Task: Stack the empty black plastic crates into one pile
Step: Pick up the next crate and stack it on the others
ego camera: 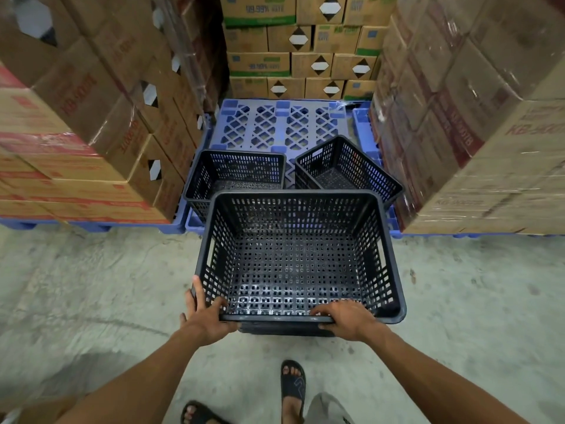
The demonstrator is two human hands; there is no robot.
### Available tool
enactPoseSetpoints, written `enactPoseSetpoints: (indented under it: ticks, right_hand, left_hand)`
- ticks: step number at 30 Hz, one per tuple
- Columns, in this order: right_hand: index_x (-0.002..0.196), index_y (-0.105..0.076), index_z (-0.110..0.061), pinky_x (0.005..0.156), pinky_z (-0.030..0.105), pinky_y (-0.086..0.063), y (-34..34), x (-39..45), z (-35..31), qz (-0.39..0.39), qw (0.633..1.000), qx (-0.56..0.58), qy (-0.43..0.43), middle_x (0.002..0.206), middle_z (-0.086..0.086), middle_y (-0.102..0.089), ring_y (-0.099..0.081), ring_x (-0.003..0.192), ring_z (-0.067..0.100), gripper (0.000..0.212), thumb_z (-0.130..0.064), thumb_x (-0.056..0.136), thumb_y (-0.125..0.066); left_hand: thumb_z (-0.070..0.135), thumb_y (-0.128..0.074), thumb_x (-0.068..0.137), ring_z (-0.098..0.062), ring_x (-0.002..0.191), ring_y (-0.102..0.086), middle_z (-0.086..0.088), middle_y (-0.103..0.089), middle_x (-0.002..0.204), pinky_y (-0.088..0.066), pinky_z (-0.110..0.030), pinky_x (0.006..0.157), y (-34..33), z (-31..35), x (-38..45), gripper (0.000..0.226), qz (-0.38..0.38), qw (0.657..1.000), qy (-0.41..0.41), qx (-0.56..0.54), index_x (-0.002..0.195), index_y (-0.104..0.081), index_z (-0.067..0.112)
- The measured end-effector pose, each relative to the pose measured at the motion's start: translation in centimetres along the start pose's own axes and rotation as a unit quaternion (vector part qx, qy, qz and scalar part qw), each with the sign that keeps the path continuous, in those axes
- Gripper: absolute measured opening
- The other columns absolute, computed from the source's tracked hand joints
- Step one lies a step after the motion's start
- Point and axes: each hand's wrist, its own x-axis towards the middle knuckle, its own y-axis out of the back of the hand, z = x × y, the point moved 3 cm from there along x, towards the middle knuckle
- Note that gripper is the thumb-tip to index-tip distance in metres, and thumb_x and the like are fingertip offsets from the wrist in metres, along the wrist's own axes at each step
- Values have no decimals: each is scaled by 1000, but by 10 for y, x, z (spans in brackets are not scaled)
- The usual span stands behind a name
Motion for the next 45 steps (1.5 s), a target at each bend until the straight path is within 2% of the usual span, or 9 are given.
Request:
enactPoseSetpoints:
  ticks: [4,6,8,12,18,28,35,39,45]
  right_hand:
    - [142,-41,-39,110,46,-34,14,-3,7,40,983,177,-32,142,-6,-52,-47,130,15,79,-83,76,-37]
    - [143,-39,-36,116,52,-19,26,-4,27,169,978,86,-88,148,-4,-45,-33,139,19,69,-75,86,-30]
    - [148,-36,-26,118,53,-19,36,-7,52,274,948,-14,-160,156,5,-34,-22,146,27,66,-58,91,-45]
    - [150,-32,-7,115,55,-17,37,-13,81,308,920,-79,-229,159,21,-22,-18,148,37,87,-41,79,-70]
    - [151,-23,-3,116,43,-24,36,-8,88,349,901,-13,-256,160,18,-21,-20,148,32,82,-36,86,-59]
    - [152,-23,-7,118,46,-24,37,-10,84,325,914,-43,-238,160,20,-19,-15,149,33,84,-52,83,-42]
    - [152,-24,-18,119,55,-4,44,-7,74,242,931,-18,-272,163,14,-3,4,151,29,72,-51,92,-45]
    - [148,-34,-21,118,56,-2,62,8,36,229,941,19,-250,163,9,-12,-11,151,24,61,-50,95,-42]
    - [141,-43,-25,119,52,-12,96,74,-78,241,946,105,-191,161,4,-20,-29,145,21,53,-52,96,-40]
  left_hand:
    - [93,-56,42,-35,147,8,-6,35,155,-18,-56,116,1,-1,1,118,35,999,12,2,143,-19,44]
    - [95,-52,44,-34,147,-4,-7,19,160,-18,-55,115,6,0,2,122,69,997,14,-14,147,-12,43]
    - [82,-59,61,-32,147,-10,-9,6,160,-22,-54,116,16,3,11,115,117,992,19,-50,151,-5,35]
    - [56,-72,73,-33,150,-2,-4,22,161,-22,-57,116,26,10,34,127,98,993,31,-62,149,24,28]
    - [67,-74,59,-30,150,8,-3,31,158,-13,-52,119,23,8,48,144,71,995,61,-41,145,34,27]
    - [62,-74,60,-26,150,15,-1,32,158,-4,-53,120,26,7,50,140,43,996,53,-65,146,31,28]
    - [39,-72,80,-31,151,7,0,26,161,-13,-53,120,34,-10,52,118,22,988,-29,-153,150,22,29]
    - [34,-65,87,-28,152,-2,-6,9,164,-15,-48,121,56,-24,55,98,76,975,-66,-198,155,4,19]
    - [31,-54,96,-23,152,-4,-6,5,164,-12,-36,121,126,-89,70,84,15,947,-84,-308,156,2,18]
